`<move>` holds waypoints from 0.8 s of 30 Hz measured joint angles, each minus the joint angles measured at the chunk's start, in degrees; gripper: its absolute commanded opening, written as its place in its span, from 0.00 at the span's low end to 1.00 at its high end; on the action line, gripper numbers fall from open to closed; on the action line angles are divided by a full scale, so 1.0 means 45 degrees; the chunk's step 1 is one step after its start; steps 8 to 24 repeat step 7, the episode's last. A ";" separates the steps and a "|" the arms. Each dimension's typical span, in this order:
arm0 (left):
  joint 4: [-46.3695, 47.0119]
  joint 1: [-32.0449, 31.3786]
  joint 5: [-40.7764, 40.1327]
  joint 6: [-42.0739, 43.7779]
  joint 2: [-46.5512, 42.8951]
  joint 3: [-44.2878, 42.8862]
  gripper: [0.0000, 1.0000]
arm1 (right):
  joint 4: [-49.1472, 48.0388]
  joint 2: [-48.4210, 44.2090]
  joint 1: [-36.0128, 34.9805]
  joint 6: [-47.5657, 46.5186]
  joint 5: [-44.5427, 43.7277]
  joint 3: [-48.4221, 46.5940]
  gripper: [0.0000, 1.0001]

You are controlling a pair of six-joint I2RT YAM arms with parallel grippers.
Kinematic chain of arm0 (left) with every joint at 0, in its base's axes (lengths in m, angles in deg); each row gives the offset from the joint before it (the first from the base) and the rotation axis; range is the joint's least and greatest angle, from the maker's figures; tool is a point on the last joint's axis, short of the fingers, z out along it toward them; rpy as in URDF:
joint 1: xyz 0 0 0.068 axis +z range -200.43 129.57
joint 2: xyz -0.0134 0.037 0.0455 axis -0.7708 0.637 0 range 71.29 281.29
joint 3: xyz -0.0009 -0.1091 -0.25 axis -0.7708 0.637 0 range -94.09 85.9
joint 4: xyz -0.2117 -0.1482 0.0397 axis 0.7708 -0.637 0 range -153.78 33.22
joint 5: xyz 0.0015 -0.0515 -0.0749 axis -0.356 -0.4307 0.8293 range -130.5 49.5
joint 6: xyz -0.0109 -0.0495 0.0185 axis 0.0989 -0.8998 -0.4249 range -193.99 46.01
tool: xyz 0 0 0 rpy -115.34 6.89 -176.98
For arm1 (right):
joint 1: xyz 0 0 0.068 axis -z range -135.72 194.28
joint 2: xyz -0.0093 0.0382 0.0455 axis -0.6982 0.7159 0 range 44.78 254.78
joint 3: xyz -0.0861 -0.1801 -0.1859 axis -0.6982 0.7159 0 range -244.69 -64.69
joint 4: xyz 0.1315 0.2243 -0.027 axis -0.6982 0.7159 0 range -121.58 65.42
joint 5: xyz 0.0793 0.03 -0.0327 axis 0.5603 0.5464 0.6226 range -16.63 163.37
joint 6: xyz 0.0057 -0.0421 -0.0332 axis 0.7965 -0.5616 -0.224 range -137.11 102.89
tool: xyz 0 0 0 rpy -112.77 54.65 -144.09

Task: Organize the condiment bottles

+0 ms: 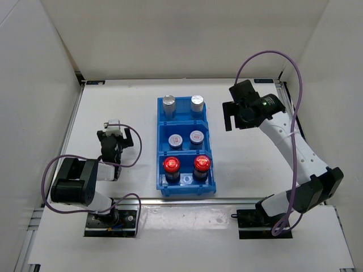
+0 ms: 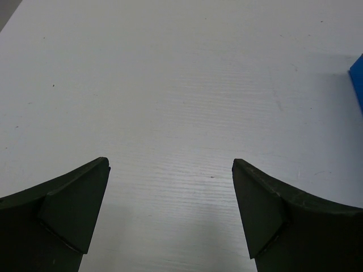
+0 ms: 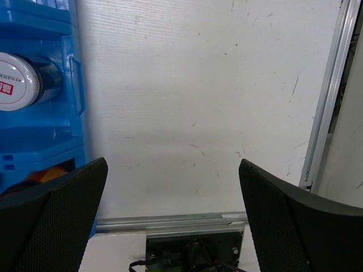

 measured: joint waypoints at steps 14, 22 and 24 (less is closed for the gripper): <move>0.0000 0.0000 0.0325 0.0102 0.0000 0.0000 1.00 | -0.0243 0.0408 0.0136 -0.0034 -0.0223 0.0112 1.00; 0.0000 0.0000 0.0325 0.0102 0.0000 0.0000 1.00 | -0.0243 0.0408 0.0136 -0.0034 -0.0223 0.0112 1.00; 0.0000 0.0000 0.0325 0.0102 0.0000 0.0000 1.00 | -0.0243 0.0408 0.0136 -0.0034 -0.0223 0.0112 1.00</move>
